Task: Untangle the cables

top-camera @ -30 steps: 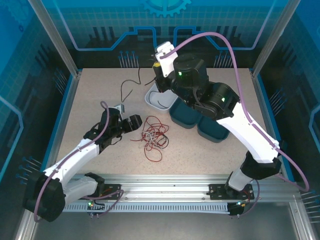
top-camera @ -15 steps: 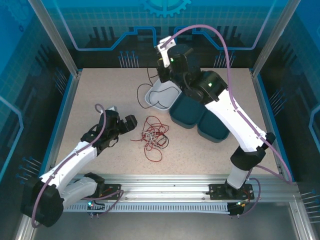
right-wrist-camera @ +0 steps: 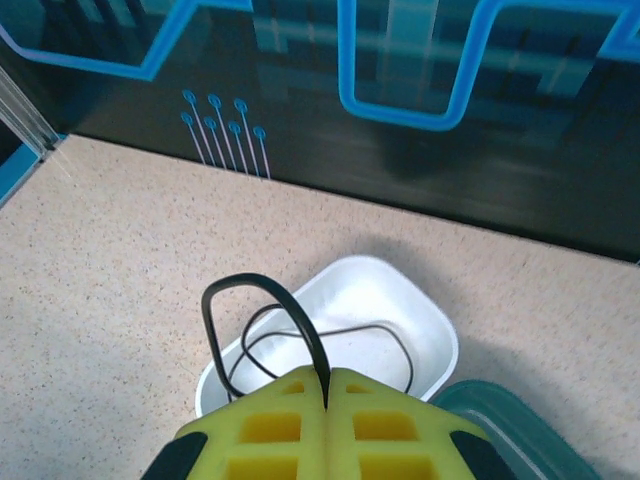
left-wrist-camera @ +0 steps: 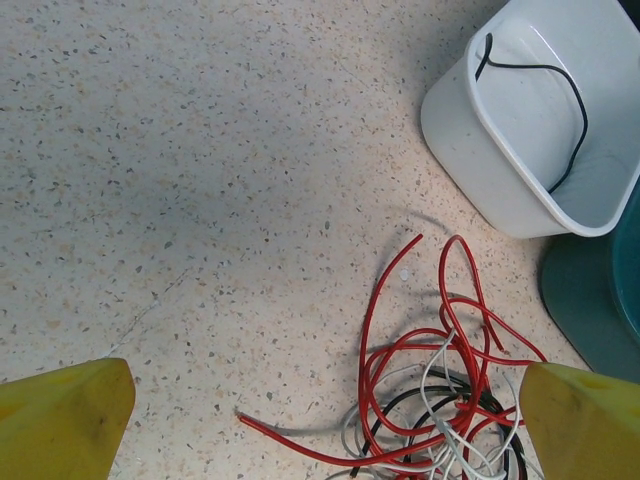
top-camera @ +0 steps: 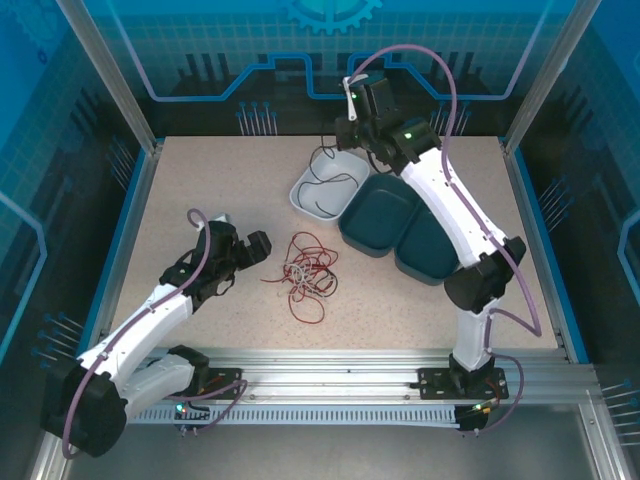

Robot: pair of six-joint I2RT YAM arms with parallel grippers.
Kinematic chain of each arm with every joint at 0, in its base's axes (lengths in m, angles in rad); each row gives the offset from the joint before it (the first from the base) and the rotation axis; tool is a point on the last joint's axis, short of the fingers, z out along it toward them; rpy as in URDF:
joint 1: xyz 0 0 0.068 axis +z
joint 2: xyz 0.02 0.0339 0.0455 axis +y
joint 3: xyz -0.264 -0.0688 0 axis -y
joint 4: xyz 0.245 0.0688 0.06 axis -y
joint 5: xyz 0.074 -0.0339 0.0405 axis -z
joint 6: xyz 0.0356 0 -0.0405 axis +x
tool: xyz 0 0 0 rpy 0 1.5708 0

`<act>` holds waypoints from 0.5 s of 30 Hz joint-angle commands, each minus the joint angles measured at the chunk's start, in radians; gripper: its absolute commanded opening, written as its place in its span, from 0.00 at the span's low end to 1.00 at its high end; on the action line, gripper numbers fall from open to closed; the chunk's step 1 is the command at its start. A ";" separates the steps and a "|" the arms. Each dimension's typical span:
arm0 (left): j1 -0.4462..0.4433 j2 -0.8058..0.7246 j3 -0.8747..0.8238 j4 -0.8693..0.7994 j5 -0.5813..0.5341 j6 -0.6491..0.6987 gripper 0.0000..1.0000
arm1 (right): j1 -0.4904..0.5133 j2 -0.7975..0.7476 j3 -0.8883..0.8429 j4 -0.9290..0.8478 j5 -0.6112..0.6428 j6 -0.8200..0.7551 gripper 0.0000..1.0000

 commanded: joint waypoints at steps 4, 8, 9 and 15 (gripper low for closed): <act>0.013 -0.020 -0.011 -0.033 -0.015 0.022 0.99 | -0.059 0.090 0.025 -0.024 -0.120 0.099 0.00; 0.014 -0.022 -0.012 -0.032 -0.008 0.022 0.99 | -0.081 0.145 0.029 -0.041 -0.136 0.121 0.00; 0.015 -0.021 -0.012 -0.031 -0.006 0.023 0.99 | -0.083 0.159 0.029 -0.043 -0.130 0.121 0.00; 0.016 -0.019 -0.014 -0.030 0.007 0.027 0.99 | -0.098 0.229 0.028 -0.070 -0.041 0.140 0.00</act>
